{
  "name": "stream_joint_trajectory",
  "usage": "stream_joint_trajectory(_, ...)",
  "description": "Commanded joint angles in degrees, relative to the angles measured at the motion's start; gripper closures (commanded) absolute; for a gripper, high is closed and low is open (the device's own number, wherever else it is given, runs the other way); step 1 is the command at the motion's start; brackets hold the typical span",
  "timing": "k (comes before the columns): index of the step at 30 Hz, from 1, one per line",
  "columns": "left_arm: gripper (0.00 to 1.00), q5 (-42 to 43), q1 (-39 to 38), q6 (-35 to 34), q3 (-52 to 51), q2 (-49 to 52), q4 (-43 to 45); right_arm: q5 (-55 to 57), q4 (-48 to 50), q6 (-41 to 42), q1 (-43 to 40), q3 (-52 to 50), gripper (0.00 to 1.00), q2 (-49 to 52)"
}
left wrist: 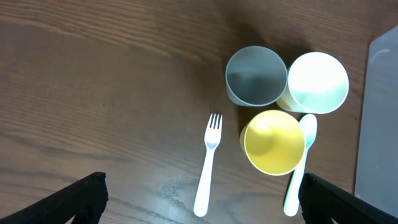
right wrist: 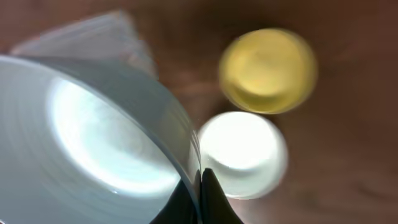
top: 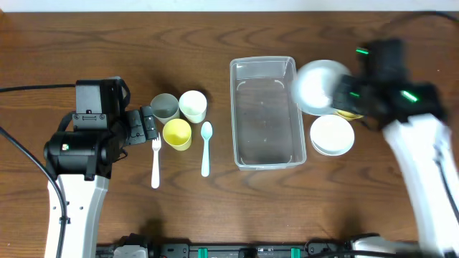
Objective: Pack container
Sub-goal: 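Carry the grey-blue bowl into the container and release it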
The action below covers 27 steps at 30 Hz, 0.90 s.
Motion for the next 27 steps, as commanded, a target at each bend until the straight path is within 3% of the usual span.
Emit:
stream_joint_trajectory(1, 0.02, -0.68, 0.28, 0.33, 1.14, -0.2, 0.0, -0.74, 2.29, -0.13, 4.59, 5.07, 0.99, 10.49)
stream_joint_trajectory(9, 0.02, -0.68, 0.28, 0.33, 1.14, -0.2, 0.0, -7.43, 4.66, -0.81, 5.66, 22.05, 0.99, 33.77)
stream_joint_trajectory(18, 0.02, -0.68, 0.28, 0.33, 1.14, -0.2, 0.0, -11.91, 5.95, 1.75, 6.14, 24.09, 0.98, 39.36)
stream_joint_trajectory(20, 0.02, -0.68, 0.28, 0.33, 1.14, -0.2, 0.0, -12.0, 5.81, 1.64, 6.14, 24.13, 0.83, 39.1)
stream_joint_trajectory(25, 0.02, -0.68, 0.28, 0.33, 1.14, -0.2, 0.0, -11.65, 5.22, -1.46, 6.08, 24.2, 0.61, 34.95)
stream_joint_trajectory(27, 0.02, -0.68, 0.28, 0.33, 1.14, -0.2, 0.0, -10.82, 4.59, -1.6, 5.53, 24.2, 0.56, 31.67)
